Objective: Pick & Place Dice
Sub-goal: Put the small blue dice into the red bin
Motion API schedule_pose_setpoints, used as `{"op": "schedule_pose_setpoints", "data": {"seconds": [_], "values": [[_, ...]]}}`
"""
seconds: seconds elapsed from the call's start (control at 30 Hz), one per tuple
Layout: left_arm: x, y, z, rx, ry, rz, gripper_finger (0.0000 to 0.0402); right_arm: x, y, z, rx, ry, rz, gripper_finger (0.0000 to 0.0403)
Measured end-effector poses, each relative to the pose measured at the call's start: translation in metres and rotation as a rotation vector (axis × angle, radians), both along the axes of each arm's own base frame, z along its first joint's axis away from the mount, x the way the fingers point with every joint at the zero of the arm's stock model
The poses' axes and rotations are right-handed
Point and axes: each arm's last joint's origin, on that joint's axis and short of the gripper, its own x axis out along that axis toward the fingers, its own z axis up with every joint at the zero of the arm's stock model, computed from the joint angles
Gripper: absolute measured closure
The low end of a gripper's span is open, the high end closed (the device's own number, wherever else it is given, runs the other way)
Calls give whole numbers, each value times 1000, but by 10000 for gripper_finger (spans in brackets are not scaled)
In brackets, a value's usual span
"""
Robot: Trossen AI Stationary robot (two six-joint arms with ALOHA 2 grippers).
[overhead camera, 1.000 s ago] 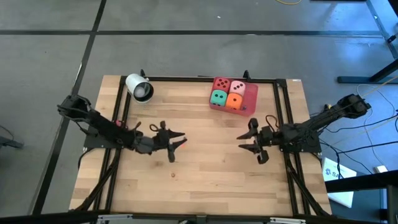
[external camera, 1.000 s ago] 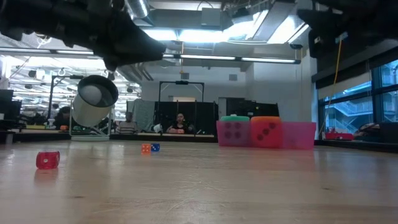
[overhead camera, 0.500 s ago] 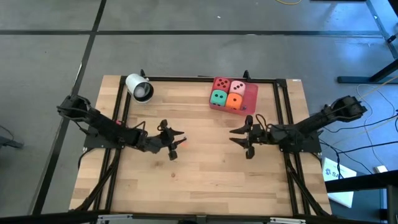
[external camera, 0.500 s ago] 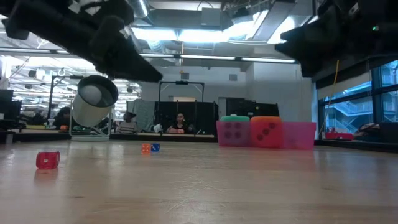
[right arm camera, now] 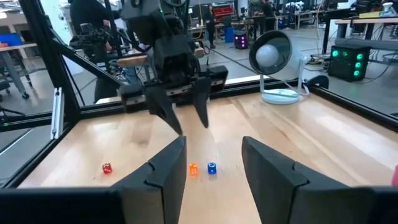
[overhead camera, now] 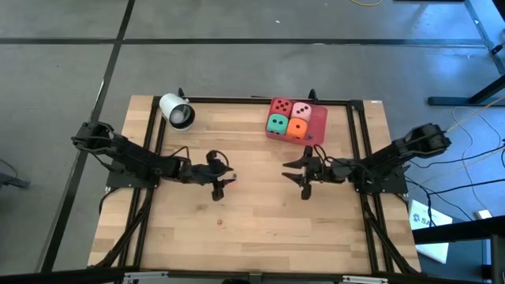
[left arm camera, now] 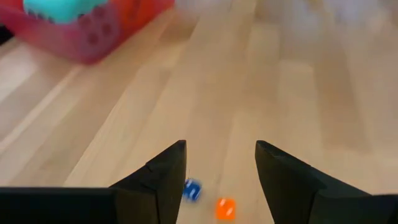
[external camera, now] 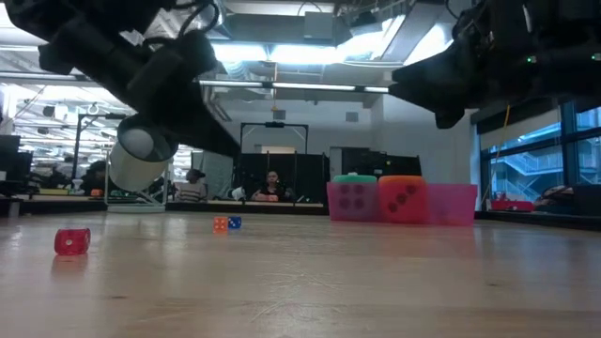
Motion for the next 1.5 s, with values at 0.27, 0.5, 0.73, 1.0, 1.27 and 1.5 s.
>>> {"op": "schedule_pose_setpoints", "data": {"seconds": [0.27, 0.5, 0.73, 1.0, 1.27, 1.5], "values": [[-6, 9, -12, 21, 147, 21, 226, 5, 1, -6, 41, 29, -2, 248], [-6, 24, -15, 41, 185, 34, 233, 9, 2, -13, 87, 49, -3, 248], [-5, 34, -16, 10, 194, 6, 232, 22, 8, -6, 56, 26, 51, 248], [-3, 34, -14, 37, 179, -25, 235, 25, 8, -4, 40, 27, 55, 248], [6, 33, -33, 52, 219, -41, 242, 25, 8, -4, 44, 30, 54, 248], [13, 32, -47, 55, 224, -43, 243, 25, 8, -5, 44, 42, 54, 248]]}}
